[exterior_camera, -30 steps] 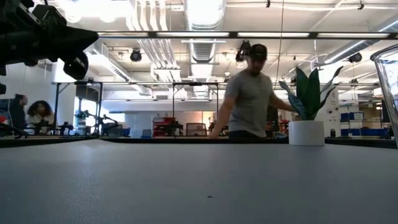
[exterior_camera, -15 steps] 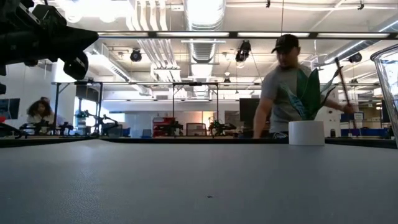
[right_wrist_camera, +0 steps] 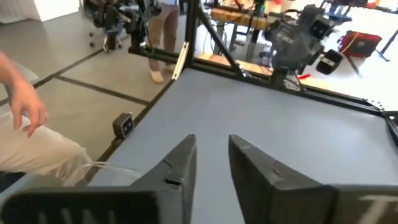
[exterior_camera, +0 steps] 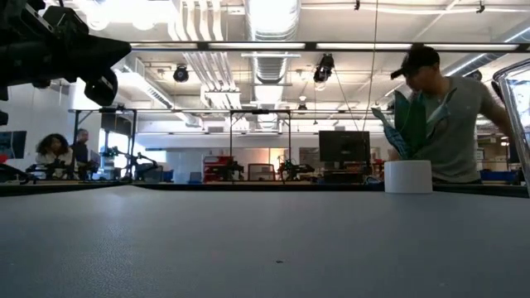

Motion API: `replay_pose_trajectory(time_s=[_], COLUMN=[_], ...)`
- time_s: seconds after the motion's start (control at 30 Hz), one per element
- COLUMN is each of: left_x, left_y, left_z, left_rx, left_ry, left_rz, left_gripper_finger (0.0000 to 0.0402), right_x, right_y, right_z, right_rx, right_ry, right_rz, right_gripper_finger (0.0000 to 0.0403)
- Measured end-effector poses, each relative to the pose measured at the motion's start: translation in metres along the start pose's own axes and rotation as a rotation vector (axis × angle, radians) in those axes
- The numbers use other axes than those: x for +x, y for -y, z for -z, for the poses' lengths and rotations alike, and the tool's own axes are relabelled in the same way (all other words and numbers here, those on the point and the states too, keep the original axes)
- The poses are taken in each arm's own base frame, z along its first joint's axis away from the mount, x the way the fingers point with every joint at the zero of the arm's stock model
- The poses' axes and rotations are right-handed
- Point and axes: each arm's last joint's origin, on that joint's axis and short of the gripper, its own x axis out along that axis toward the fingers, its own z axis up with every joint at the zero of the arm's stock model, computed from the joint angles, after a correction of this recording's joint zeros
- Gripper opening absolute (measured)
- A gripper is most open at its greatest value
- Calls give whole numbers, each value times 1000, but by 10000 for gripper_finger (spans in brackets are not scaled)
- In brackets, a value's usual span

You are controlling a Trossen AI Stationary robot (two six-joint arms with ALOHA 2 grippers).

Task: Nest measuring cups in basket
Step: Return to Home Position

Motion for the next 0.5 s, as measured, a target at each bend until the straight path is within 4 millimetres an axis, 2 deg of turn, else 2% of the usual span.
replay_pose_trajectory(time_s=[0.07, 0.3, 0.5], left_x=[0, 0, 0], left_y=[0, 0, 0], left_z=[0, 0, 0], left_rx=[0, 0, 0], left_ry=[0, 0, 0], left_rz=[0, 0, 0], left_gripper_finger=[0, 0, 0], right_x=[-8, -15, -27], right_y=[5, 10, 16], right_z=[6, 35, 57], right_rx=[7, 25, 65], right_ry=[40, 80, 129], right_rz=[10, 8, 11], right_gripper_finger=[71, 17, 9])
